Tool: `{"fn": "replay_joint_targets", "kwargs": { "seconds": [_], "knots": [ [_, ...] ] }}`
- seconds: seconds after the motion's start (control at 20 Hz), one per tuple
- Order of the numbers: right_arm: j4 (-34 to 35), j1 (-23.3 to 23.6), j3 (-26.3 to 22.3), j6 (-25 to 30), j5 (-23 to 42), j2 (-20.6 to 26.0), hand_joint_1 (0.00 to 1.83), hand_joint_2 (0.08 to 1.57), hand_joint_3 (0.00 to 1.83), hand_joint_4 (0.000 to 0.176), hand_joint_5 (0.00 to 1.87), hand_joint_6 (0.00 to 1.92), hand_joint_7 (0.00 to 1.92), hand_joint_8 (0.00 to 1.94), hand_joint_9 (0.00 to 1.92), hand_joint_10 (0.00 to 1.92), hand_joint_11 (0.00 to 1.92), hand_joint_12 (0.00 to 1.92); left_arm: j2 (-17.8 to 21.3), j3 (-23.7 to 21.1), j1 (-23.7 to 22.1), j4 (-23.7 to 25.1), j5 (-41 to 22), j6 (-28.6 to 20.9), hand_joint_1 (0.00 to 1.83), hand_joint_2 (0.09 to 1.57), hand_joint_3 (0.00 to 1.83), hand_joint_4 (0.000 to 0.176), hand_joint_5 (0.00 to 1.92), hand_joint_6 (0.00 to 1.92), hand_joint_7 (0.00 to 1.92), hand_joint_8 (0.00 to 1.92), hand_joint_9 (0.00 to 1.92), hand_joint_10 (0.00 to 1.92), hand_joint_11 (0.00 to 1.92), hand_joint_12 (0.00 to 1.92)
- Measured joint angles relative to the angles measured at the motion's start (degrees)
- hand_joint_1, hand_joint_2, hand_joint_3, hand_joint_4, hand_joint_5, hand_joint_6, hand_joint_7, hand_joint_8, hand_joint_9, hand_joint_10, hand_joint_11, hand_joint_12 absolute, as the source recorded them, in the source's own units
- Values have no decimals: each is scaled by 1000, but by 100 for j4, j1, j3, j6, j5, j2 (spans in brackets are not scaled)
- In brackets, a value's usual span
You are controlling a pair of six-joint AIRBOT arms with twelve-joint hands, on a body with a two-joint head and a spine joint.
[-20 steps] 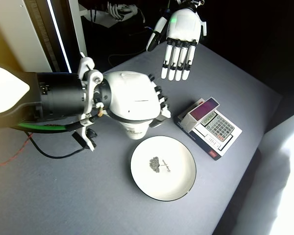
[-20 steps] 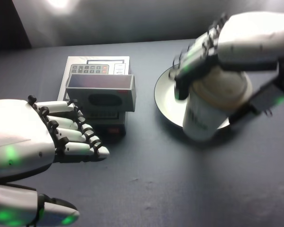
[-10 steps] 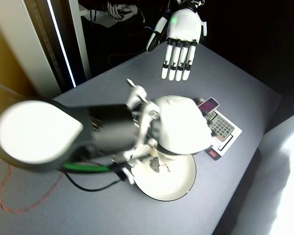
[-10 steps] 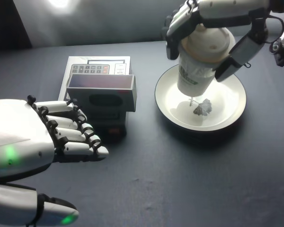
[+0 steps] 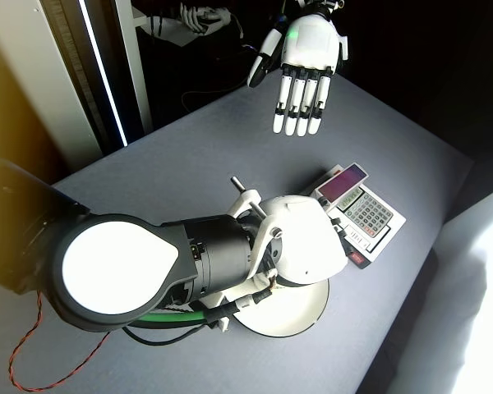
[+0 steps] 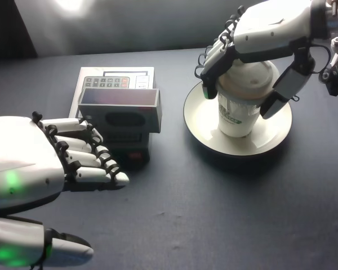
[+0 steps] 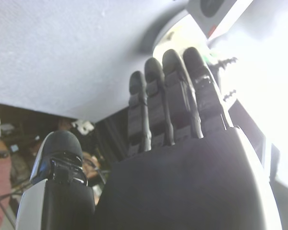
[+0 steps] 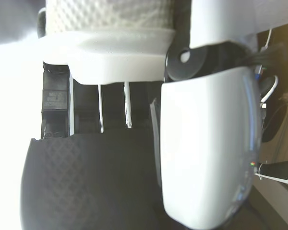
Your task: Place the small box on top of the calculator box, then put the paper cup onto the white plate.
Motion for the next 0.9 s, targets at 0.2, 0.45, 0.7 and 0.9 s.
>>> {"fn": "replay_joint_targets", "kwargs": {
  "seconds": [0.2, 0.45, 0.7, 0.9],
  "knots": [
    [96, 0, 256, -2, -26, -205, 1483, 1148, 0, 0, 832, 1147, 919, 970, 786, 1197, 764, 1641, -4, 9, -31, 9, 13, 0, 0, 1244, 0, 0, 349, 2, 390, 0, 350, 0, 0, 694],
    [133, -4, 348, -4, -31, -275, 1486, 1132, 1, 0, 851, 1095, 965, 942, 818, 1135, 787, 1607, -4, 9, -35, -2, -2, 0, 0, 1246, 0, 0, 355, 2, 394, 1, 348, 2, 0, 666],
    [210, -44, 365, -39, -24, -273, 1483, 1149, 1, 0, 803, 1174, 910, 995, 796, 1186, 774, 1633, -4, 9, -46, -2, 4, 0, 0, 1249, 0, 0, 337, 1, 373, 1, 329, 0, 0, 614],
    [216, -39, 407, -48, -50, -275, 1481, 1167, 1, 0, 747, 1250, 871, 1071, 759, 1228, 758, 1655, -11, 9, -55, -4, 11, -2, 0, 1248, 0, 0, 351, 4, 384, 3, 337, 2, 0, 630]
  ]
}}
